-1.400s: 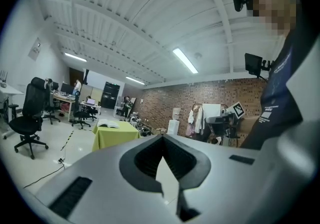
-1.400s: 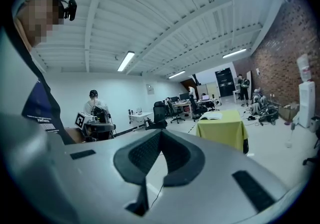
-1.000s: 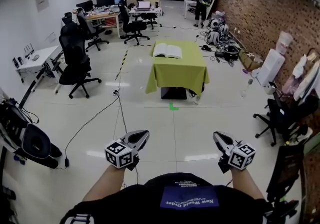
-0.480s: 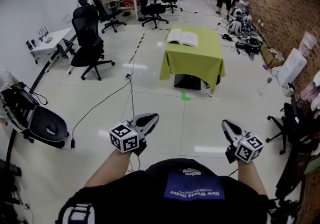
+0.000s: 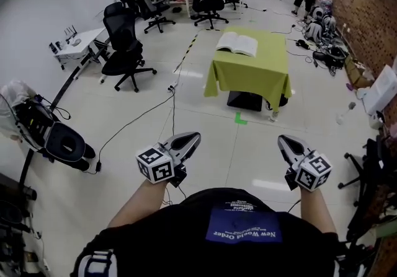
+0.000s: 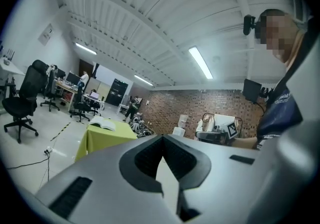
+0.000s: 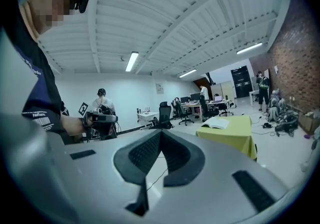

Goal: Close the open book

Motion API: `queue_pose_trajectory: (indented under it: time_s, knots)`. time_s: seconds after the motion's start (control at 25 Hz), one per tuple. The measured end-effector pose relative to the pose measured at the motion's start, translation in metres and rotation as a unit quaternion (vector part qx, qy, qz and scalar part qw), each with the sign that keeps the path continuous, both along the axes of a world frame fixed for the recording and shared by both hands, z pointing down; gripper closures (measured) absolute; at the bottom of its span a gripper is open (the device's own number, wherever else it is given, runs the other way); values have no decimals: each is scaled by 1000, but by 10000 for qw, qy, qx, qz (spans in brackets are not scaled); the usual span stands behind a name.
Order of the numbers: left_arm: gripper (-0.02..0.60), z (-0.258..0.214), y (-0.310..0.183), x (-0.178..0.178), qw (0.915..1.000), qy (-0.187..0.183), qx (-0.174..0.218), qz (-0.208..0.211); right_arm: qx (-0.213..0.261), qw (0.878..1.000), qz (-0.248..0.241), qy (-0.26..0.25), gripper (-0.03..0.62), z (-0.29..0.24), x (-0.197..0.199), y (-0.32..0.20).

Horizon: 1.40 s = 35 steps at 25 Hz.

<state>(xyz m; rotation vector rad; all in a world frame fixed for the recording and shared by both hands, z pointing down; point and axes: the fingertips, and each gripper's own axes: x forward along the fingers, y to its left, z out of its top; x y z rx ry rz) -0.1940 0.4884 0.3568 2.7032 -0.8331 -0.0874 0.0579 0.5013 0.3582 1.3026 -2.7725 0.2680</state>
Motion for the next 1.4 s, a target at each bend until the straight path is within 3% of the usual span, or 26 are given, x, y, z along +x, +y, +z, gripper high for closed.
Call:
queue_pose_trajectory:
  time_s: [0.36, 0.56, 0.96, 1.12, 1.4]
  knots:
    - [586, 16, -60, 3, 9998, 61, -175, 103, -101, 9999, -4, -6, 609, 12, -4, -55]
    - [586, 9, -127, -10, 9987, 134, -71, 476, 57, 9998, 177, 118, 609, -11, -27, -110]
    - [586, -16, -257, -57, 9923, 128, 248, 1204, 190, 9958, 860, -233, 609, -35, -75, -214]
    - [586, -8, -288, -64, 9920, 243, 63, 1236, 22, 9954, 930, -212, 609, -26, -84, -238]
    - [586, 9, -328, -56, 9934, 233, -130, 1116, -64, 9957, 873, -291, 609, -17, -66, -291]
